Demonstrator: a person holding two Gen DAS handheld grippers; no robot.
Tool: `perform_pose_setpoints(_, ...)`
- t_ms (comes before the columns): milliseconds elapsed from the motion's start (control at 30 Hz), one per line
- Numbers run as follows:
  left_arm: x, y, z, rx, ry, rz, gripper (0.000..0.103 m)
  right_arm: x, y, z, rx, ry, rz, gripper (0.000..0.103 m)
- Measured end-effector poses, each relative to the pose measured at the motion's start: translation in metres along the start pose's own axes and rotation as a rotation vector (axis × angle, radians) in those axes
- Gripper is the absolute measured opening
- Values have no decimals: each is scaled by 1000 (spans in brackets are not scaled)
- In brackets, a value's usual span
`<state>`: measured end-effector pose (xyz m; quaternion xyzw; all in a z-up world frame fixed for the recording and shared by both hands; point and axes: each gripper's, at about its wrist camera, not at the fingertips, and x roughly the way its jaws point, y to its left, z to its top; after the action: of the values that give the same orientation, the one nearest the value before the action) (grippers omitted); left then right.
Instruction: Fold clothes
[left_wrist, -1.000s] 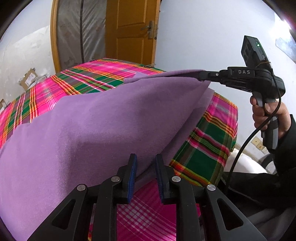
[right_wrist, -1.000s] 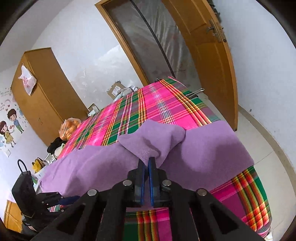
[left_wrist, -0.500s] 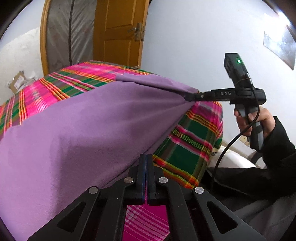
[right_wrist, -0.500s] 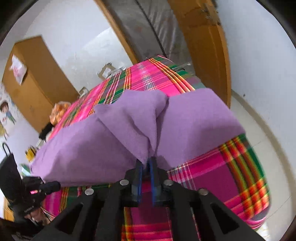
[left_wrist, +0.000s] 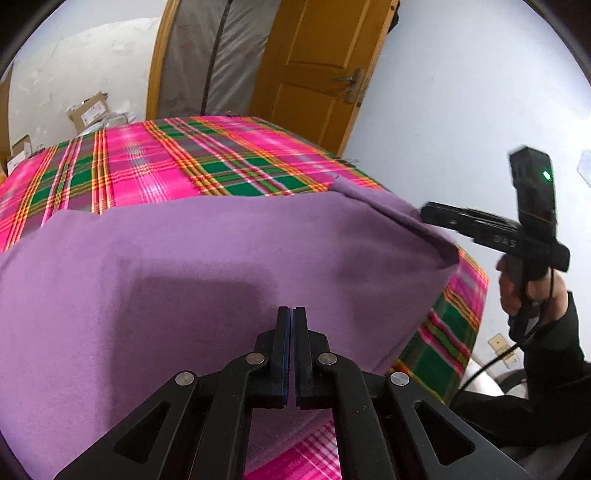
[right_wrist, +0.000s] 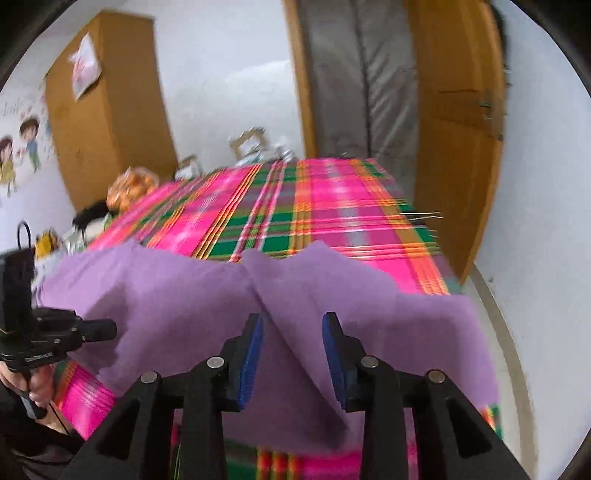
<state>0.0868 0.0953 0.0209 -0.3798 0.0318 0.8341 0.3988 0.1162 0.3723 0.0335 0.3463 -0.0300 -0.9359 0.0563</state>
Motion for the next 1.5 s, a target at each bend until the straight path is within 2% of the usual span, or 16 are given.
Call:
perform_pose_setpoints(233, 7, 4, -3, -4, 17, -3, 2, 50, 2, 12, -47, 107, -26, 34)
perform_pose_setpoints(267, 8, 4, -3, -7, 19, -5, 2, 51, 0, 12, -40, 107, -23, 29)
perform_pose_setpoints(300, 8, 4, -3, -8, 19, -6, 2, 51, -2, 12, -32, 102, -19, 13)
perform_pose_setpoints(333, 8, 5, -3, -9, 19, -7, 2, 49, -4, 12, -24, 88, -14, 5)
perform_pose_setpoints(367, 8, 5, -3, -10, 19, -9, 2, 46, -7, 12, -14, 71, -13, 4)
perform_pose_setpoints(533, 7, 5, -4, -15, 16, -13, 2, 13, -37, 12, 101, -55, -4, 4)
perform_pose_setpoints(700, 8, 5, -4, -17, 16, -14, 2, -31, -99, -9, 348, -183, -55, 4)
perform_pose_setpoints(800, 8, 5, -4, -16, 16, -12, 2, -48, -133, -34, 502, -229, -81, 3)
perform_pose_setpoints(900, 9, 4, -4, -13, 17, -9, 2, -55, -158, -65, 639, -229, -90, 3)
perform_pose_setpoints(933, 9, 4, -4, -12, 18, -7, 2, -50, -165, -75, 679, -204, -80, 3)
perform_pose_setpoints(1033, 9, 3, -4, -9, 20, -1, 2, -33, -179, -100, 793, -122, -28, 5)
perform_pose_setpoints(1100, 9, 3, -4, -8, 20, 2, 2, -29, -186, -109, 847, -121, 14, 6)
perform_pose_setpoints(1133, 8, 3, -4, -8, 20, 2, 2, -28, -190, -111, 868, -128, 32, 6)
perform_pose_setpoints(1200, 9, 3, -4, -10, 20, 2, 2, -26, -195, -111, 895, -133, 63, 16)
perform_pose_setpoints(1300, 9, 4, -3, -15, 19, 0, 2, -19, -200, -110, 937, -149, 111, 24)
perform_pose_setpoints(1500, 8, 5, -4, -19, 19, -3, 2, 4, -222, -110, 1058, -134, 173, 25)
